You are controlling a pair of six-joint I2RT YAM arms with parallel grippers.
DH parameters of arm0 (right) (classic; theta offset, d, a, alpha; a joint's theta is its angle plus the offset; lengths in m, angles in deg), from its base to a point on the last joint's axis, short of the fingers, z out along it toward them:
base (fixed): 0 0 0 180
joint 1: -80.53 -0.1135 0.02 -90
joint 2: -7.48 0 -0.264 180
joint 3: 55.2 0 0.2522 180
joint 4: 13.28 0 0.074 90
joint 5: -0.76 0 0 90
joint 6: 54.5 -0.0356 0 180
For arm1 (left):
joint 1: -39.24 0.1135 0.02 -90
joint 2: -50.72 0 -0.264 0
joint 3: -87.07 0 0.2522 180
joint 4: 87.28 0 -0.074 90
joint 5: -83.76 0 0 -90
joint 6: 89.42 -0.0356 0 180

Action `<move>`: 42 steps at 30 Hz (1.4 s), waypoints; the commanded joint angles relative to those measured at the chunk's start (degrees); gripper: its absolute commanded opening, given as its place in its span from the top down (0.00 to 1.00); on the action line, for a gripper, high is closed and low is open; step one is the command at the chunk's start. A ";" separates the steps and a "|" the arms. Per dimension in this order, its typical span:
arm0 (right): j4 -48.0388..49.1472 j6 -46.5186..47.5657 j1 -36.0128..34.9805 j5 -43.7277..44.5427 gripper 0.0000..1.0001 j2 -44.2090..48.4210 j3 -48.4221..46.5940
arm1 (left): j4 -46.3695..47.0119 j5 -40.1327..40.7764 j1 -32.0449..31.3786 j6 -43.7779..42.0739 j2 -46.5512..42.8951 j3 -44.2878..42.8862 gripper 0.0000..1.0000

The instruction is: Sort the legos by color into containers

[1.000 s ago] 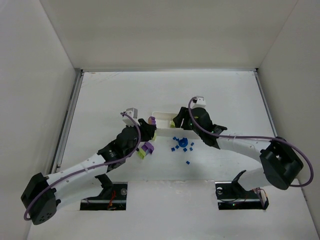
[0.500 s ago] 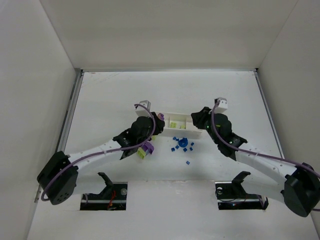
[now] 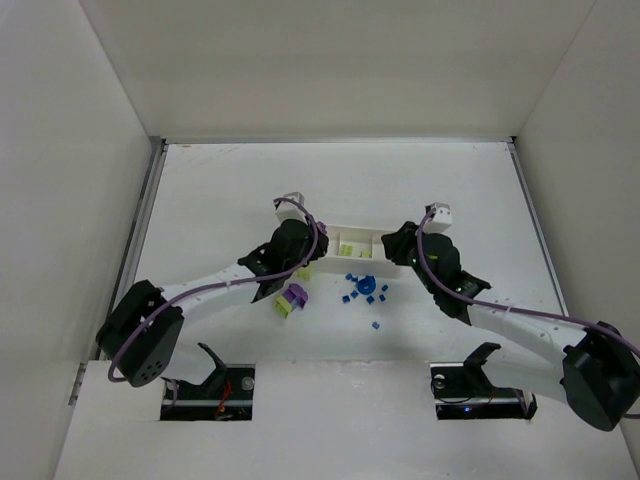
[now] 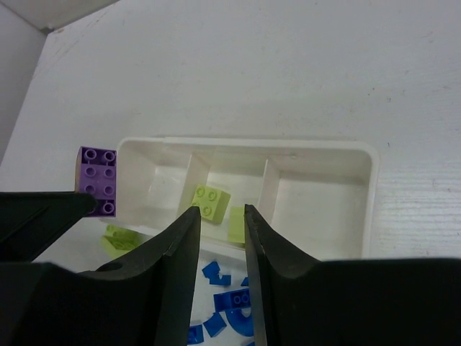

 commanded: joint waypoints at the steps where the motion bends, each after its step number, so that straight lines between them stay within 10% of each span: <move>1: 2.76 0.74 0.21 2.69 0.63 1.21 0.36 | 1.76 -1.35 -1.46 0.19 1.12 -3.88 0.85; 21: -0.58 -3.40 8.73 7.80 0.45 11.94 4.94 | 7.03 -6.54 -12.10 2.12 23.45 -23.31 0.81; 33: 0.04 -3.48 7.94 7.54 0.45 12.30 5.02 | 6.59 -7.07 -12.28 1.95 24.07 -24.28 0.41; 42: 1.53 -0.42 2.94 4.38 0.67 10.46 3.01 | 3.18 1.79 -9.82 -0.25 5.90 -9.89 0.64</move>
